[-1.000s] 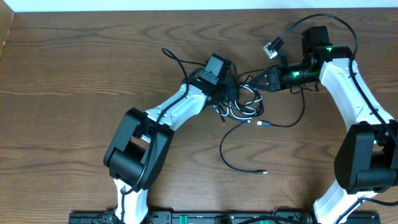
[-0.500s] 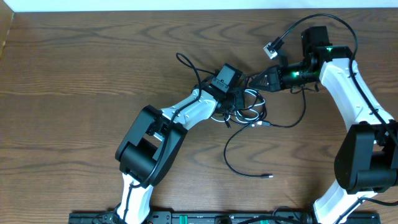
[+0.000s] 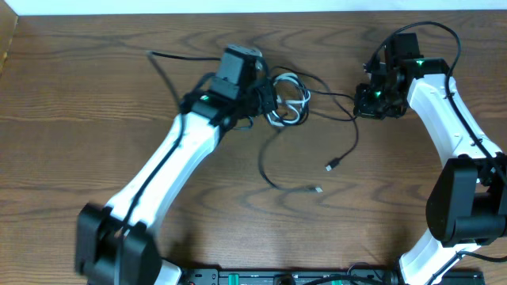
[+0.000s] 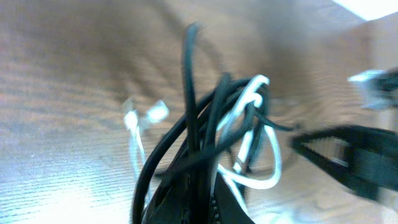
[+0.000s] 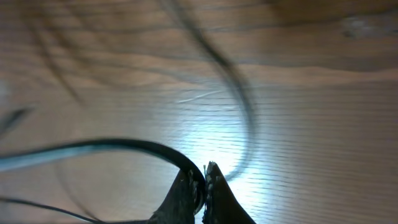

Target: Untangle cables

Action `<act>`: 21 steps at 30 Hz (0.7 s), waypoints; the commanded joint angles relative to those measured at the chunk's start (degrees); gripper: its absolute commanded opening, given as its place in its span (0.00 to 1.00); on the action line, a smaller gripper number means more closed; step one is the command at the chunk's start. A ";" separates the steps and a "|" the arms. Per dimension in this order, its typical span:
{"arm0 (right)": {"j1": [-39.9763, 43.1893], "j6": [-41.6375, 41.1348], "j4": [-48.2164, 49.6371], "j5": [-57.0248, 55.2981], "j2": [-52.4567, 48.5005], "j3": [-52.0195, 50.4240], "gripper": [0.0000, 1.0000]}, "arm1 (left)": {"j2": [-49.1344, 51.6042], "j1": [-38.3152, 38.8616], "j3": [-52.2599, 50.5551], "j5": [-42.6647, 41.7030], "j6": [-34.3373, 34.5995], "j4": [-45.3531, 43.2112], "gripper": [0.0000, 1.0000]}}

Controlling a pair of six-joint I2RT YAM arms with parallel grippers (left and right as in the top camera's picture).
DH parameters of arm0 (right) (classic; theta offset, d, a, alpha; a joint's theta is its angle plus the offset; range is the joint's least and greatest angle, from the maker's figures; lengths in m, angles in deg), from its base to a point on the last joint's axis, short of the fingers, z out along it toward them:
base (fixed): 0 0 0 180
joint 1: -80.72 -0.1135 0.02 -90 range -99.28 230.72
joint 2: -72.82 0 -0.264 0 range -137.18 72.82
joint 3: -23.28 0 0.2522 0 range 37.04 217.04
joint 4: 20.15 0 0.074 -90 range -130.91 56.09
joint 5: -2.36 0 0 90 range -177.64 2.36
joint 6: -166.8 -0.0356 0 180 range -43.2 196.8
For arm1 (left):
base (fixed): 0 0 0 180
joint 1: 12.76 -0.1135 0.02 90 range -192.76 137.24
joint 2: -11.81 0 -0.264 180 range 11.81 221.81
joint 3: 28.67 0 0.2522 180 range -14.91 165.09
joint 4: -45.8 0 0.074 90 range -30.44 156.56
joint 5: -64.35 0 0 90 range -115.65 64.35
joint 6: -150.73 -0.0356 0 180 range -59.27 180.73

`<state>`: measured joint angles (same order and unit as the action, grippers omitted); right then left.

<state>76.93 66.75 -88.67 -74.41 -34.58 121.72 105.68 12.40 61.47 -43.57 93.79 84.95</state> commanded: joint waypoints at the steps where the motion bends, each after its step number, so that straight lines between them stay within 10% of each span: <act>1: 0.85 -2.80 -0.17 -11.45 0.74 0.31 0.01 | -7.21 -2.49 0.87 0.39 -2.89 0.50 0.07; 21: 19.02 -1.49 -5.05 -11.19 -2.43 0.26 0.01 | -20.17 -24.28 0.87 -12.59 -2.82 -2.43 0.08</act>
<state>90.92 64.87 -93.72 -72.66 -34.60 121.77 91.36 -4.95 61.17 -60.64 91.78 85.25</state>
